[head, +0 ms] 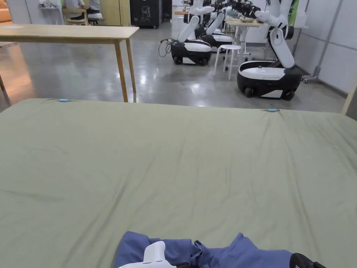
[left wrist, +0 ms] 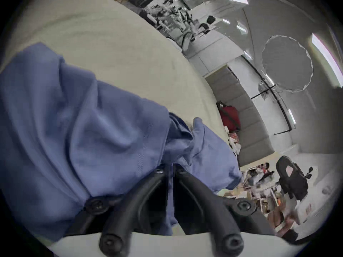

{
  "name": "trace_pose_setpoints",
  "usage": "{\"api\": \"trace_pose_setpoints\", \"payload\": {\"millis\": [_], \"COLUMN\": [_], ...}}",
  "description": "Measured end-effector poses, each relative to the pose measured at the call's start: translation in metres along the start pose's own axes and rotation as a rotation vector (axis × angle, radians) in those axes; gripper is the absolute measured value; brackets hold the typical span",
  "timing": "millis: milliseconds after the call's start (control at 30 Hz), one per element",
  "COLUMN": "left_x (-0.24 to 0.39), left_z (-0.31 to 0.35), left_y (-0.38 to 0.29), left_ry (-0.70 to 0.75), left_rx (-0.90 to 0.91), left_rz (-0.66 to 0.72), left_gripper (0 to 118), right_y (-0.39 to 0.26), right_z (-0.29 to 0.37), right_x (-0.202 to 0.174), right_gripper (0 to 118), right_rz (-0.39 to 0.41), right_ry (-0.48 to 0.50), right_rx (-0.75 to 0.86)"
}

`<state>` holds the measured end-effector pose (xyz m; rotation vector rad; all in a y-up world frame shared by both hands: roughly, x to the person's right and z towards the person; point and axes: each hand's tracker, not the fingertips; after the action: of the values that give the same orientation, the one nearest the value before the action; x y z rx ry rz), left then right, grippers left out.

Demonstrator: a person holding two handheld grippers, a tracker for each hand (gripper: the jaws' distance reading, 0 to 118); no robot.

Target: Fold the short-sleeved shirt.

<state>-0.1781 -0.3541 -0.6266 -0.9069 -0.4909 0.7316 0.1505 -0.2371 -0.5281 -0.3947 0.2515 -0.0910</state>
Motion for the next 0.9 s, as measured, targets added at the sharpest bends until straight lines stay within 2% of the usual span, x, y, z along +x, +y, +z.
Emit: {"api": "trace_pose_setpoints", "payload": {"millis": [133,200,233,300,333,367,467,533,633,700,733,767,800,833,867,900], "left_x": [0.017,0.01,-0.001,-0.021,-0.03,-0.043,-0.081,-0.107,-0.142,-0.152,-0.156,-0.157,-0.159,-0.159,-0.157,-0.153], "left_z": [0.052,0.079,0.092,0.115,0.121,0.135,0.151,0.154,0.135,0.122,0.112,0.101,0.09,0.082,0.073,0.063], "left_y": [-0.001,-0.002,0.001,0.003,0.004,0.008,0.011,0.011,0.009,0.011,0.014,0.015,0.016,0.015,0.013,0.011], "left_ry": [-0.065,-0.048,-0.033,-0.03,-0.015,-0.017,0.001,-0.051,-0.226,-0.429,-0.501,-0.542,-0.569,-0.527,-0.459,-0.351], "left_rx": [0.133,0.17,0.189,0.194,0.19,0.216,0.242,0.243,0.174,0.216,0.191,0.195,0.199,0.184,0.171,0.164], "left_rz": [-0.129,-0.185,-0.187,-0.167,-0.151,-0.144,-0.045,0.052,0.264,0.321,0.395,0.455,0.494,0.505,0.5,0.475], "left_gripper": [6,7,16,95,118,118,118,118,118,118,115,101,76,41,13,13], "right_y": [0.0,-0.001,-0.001,-0.003,-0.003,-0.003,-0.004,-0.004,-0.005,-0.004,-0.003,-0.002,-0.002,-0.002,-0.002,-0.001], "right_z": [-0.003,-0.005,-0.007,-0.011,-0.013,-0.015,-0.018,-0.019,-0.022,-0.022,-0.021,-0.021,-0.02,-0.02,-0.019,-0.019], "right_x": [-0.007,-0.011,-0.012,-0.016,-0.018,-0.021,-0.028,-0.032,-0.036,-0.038,-0.039,-0.039,-0.04,-0.041,-0.041,-0.042], "right_gripper": [1,1,1,1,1,1,1,1,1,1,1,1,1,1,1,1], "right_rz": [0.006,0.011,0.015,0.019,0.021,0.022,0.033,0.046,0.057,0.064,0.066,0.068,0.068,0.069,0.069,0.07], "right_ry": [0.012,0.022,0.027,0.038,0.044,0.051,0.069,0.075,0.08,0.078,0.077,0.075,0.074,0.073,0.07,0.068], "right_rx": [-0.001,-0.003,-0.007,-0.016,-0.02,-0.024,-0.031,-0.035,-0.044,-0.047,-0.046,-0.044,-0.043,-0.041,-0.041,-0.042]}}
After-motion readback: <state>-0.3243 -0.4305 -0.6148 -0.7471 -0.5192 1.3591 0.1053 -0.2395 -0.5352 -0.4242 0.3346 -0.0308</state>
